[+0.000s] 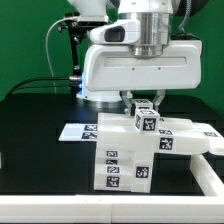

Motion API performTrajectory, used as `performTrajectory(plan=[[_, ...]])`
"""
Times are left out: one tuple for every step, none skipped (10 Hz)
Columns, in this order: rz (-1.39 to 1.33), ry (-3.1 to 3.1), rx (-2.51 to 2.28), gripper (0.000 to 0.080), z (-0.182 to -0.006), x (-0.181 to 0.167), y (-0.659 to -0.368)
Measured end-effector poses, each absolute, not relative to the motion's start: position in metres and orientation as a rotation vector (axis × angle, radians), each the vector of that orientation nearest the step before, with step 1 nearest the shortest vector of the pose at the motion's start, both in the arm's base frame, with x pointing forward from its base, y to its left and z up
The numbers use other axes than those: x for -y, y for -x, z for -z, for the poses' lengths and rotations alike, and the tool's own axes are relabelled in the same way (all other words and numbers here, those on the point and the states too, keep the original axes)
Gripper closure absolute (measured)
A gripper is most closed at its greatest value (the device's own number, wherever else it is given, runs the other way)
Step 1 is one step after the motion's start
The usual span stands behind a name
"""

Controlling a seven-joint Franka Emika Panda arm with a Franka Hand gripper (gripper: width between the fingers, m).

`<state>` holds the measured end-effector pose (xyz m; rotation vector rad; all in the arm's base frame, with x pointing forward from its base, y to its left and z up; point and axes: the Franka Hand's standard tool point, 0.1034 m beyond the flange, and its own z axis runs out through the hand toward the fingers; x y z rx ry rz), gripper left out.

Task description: Assemble chair

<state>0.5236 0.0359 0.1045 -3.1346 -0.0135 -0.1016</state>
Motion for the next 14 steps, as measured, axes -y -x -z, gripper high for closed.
performTrajectory(plan=[[0.139, 3.105, -0.270, 0.0537, -0.1040, -0.0323, -0.5228], [0.178, 3.039, -0.562, 0.0537, -0.1038, -0.0313, -0.5224], [0.198, 2.994, -0.690, 0.0537, -0.1045, -0.0305, -0.5242], [0.221, 2.963, -0.766, 0.0536, -0.1046, -0.0318, -0.5257], [0.216, 2.925, -0.869, 0.0535, -0.1047, -0.0336, -0.5257], [0.212, 2.889, -0.959, 0.0535, -0.1047, -0.0338, -0.5259], [0.206, 2.842, -1.053, 0.0535, -0.1046, -0.0326, -0.5262], [0.190, 2.690, -1.294, 0.0535, -0.1054, -0.0273, -0.5275], [0.183, 2.621, -1.396, 0.0535, -0.1054, -0.0271, -0.5276], [0.182, 2.625, -1.390, 0.0535, -0.1048, -0.0276, -0.5273], [0.182, 2.626, -1.389, 0.0425, -0.1047, -0.0275, -0.5274], [0.184, 2.625, -1.388, 0.0278, -0.1053, -0.0276, -0.5280], [0.189, 2.624, -1.387, 0.0278, -0.1060, -0.0276, -0.5290], [0.192, 2.635, -1.367, 0.0178, -0.1063, -0.0276, -0.5294]])
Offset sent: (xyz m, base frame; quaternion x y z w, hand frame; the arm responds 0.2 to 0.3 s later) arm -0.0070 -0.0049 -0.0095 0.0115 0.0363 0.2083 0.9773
